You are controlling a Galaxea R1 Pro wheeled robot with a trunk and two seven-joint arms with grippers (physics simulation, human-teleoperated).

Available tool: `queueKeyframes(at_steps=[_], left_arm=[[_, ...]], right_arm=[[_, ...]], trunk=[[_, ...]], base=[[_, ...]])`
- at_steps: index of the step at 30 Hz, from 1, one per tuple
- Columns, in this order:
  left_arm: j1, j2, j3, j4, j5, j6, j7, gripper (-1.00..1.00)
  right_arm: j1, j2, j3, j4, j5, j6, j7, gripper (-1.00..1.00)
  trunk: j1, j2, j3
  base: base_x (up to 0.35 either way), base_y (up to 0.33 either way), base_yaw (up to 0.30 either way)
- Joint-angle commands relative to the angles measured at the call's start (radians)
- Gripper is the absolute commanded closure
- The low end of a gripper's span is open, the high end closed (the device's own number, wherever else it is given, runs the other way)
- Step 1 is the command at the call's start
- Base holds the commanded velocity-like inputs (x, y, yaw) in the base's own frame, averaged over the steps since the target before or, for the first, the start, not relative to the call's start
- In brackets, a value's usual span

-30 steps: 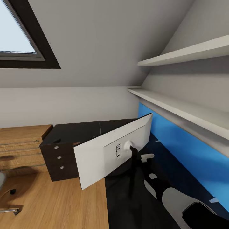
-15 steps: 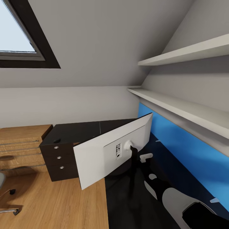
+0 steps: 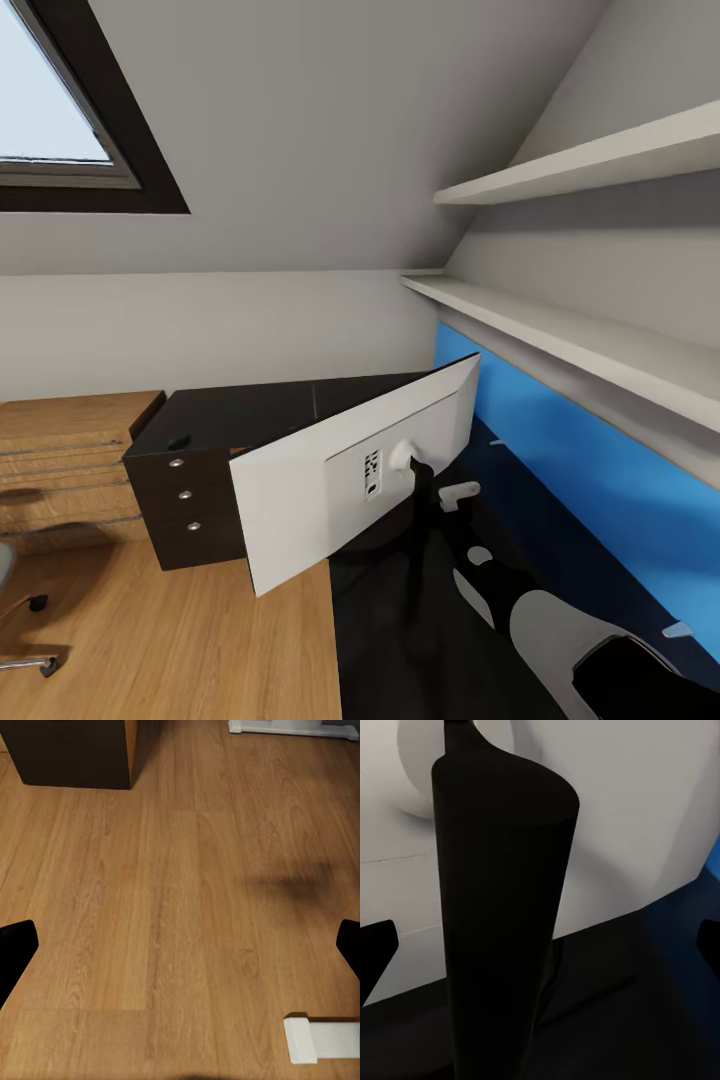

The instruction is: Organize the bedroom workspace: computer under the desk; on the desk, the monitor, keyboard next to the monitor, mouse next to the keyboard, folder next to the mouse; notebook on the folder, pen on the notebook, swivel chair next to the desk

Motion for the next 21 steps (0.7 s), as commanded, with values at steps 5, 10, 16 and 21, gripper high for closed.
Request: queueKeyframes(at_steps=[5,10,16,21], left_arm=[[-0.001,0.000,0.001,0.001,0.002,-0.003,-0.001,-1.00],[-0.001,0.000,0.001,0.001,0.002,-0.003,-0.002,-1.00],[-0.001,0.000,0.001,0.001,0.002,-0.004,-0.003,-1.00],[-0.001,0.001,0.001,0.001,0.003,-0.004,-0.003,-1.00]], right_arm=[[-0.001,0.000,0.008,0.001,-0.007,-0.003,-0.005,-1.00],[-0.001,0.000,0.009,0.001,-0.007,-0.003,-0.005,-1.00],[-0.001,0.000,0.009,0.001,-0.007,-0.003,-0.005,-1.00],[-0.001,0.001,0.009,0.001,-0.007,-0.004,-0.006,-1.00]], trunk=[[0.001,-0.002,-0.002],[0.012,-0.023,-0.011],[0.035,-0.065,-0.030],[0.050,-0.093,-0.043]], base=[[0.000,0.000,0.000],[0.000,0.000,0.000],[0.000,0.000,0.000],[0.000,0.000,0.000]])
